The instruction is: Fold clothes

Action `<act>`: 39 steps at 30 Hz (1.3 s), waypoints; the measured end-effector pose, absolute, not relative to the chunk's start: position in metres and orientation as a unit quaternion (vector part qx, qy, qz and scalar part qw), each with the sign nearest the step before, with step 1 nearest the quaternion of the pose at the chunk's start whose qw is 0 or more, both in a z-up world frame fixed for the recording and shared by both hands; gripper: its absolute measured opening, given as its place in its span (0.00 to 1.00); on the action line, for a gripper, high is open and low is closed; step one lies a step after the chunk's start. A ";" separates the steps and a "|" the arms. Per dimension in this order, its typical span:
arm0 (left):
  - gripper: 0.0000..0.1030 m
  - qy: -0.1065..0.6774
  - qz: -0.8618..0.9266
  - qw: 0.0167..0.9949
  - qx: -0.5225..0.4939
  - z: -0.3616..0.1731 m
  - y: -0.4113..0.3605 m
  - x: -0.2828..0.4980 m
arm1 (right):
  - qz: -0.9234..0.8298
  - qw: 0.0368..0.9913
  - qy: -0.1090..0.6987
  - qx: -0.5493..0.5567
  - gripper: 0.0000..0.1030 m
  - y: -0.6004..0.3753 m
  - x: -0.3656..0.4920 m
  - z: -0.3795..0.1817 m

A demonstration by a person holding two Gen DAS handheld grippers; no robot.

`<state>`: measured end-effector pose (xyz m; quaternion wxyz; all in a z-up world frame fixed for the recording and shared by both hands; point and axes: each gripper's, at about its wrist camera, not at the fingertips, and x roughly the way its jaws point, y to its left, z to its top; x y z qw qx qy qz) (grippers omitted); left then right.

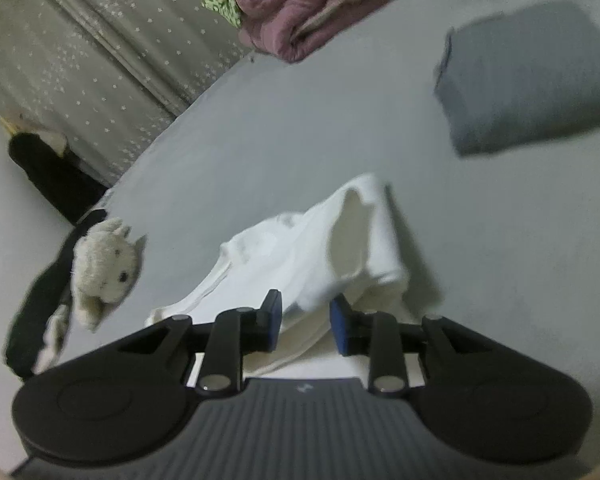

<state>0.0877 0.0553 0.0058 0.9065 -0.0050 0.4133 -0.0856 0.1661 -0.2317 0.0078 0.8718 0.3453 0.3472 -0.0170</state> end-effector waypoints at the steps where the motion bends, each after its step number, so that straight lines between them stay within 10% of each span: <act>1: 1.00 0.413 -0.086 0.906 -0.005 0.006 0.055 0.088 | -0.017 0.871 0.347 0.347 0.31 -0.231 0.167 0.007; 10: 1.00 0.414 -0.089 0.906 -0.004 0.006 0.054 0.087 | -0.024 0.868 0.342 0.358 0.31 -0.226 0.178 0.004; 14: 1.00 0.415 -0.087 0.906 -0.004 0.006 0.056 0.088 | -0.027 0.897 0.327 0.296 0.08 -0.211 0.183 0.012; 34: 1.00 0.412 -0.064 0.909 -0.014 0.006 0.074 0.095 | 0.166 0.932 0.299 -0.116 0.07 -0.058 0.185 0.017; 39: 1.00 0.414 -0.060 0.908 -0.016 0.005 0.077 0.098 | 0.219 0.911 0.336 -0.094 0.21 -0.051 0.180 0.005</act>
